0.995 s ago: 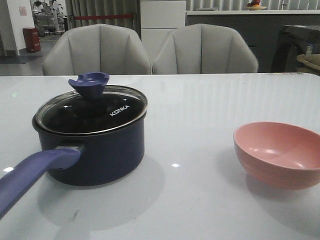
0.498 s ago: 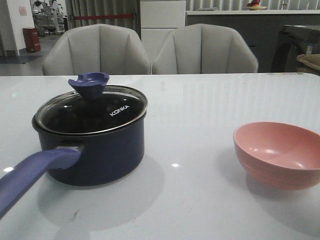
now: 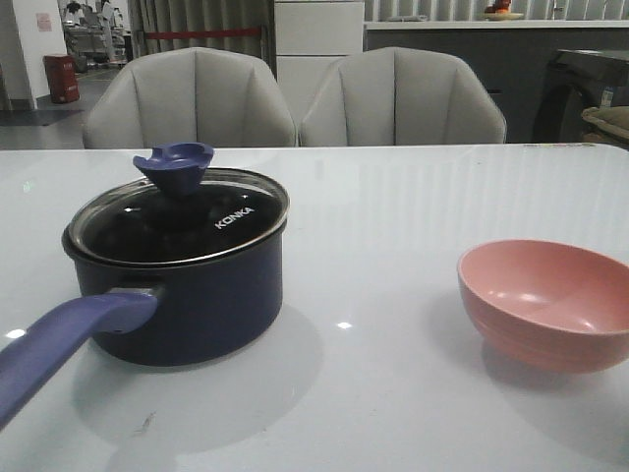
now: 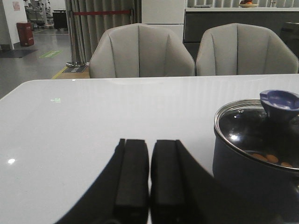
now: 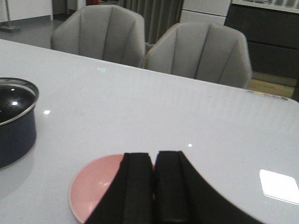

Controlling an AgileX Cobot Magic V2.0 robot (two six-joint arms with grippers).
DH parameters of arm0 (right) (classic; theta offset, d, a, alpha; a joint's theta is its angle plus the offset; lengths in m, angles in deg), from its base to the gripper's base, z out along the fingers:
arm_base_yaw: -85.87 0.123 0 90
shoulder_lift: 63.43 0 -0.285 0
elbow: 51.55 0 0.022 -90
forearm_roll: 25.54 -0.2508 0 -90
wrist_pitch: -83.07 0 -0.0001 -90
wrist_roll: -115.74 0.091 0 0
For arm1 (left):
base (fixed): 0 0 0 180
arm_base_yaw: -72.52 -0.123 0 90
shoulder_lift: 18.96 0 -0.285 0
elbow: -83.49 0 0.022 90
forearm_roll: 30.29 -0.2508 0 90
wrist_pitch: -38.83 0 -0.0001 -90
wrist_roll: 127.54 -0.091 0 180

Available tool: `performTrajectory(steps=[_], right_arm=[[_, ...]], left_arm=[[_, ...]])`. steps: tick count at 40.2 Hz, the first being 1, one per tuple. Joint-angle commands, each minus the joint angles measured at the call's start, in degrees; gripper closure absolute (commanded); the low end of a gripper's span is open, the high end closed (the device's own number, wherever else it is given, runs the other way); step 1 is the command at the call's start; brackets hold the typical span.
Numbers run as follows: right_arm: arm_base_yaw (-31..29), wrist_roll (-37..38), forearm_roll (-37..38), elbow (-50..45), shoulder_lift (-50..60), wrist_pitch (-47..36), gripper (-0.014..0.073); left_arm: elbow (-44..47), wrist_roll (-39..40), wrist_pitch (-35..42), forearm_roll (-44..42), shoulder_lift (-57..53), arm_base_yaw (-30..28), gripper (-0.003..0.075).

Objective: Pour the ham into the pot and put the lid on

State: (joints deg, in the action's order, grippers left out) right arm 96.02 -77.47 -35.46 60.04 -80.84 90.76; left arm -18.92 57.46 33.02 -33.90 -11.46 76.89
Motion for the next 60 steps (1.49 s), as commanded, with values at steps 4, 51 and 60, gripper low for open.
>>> performTrajectory(steps=[4,51,60], right_arm=[[-3.9,9.0,7.5,-3.8,7.5,-6.0,0.0454],[-4.0,19.3,14.3,-10.9,11.2,-12.0,0.0454],[-4.0,19.3,14.3,-10.9,11.2,-12.0,0.0454]], left_arm=[[1.8,0.6,4.8,0.5,-1.2,-0.1,0.0599],[1.8,0.6,4.8,0.5,-1.2,-0.1,0.0599],[1.8,0.6,4.8,0.5,-1.2,-0.1,0.0599]])
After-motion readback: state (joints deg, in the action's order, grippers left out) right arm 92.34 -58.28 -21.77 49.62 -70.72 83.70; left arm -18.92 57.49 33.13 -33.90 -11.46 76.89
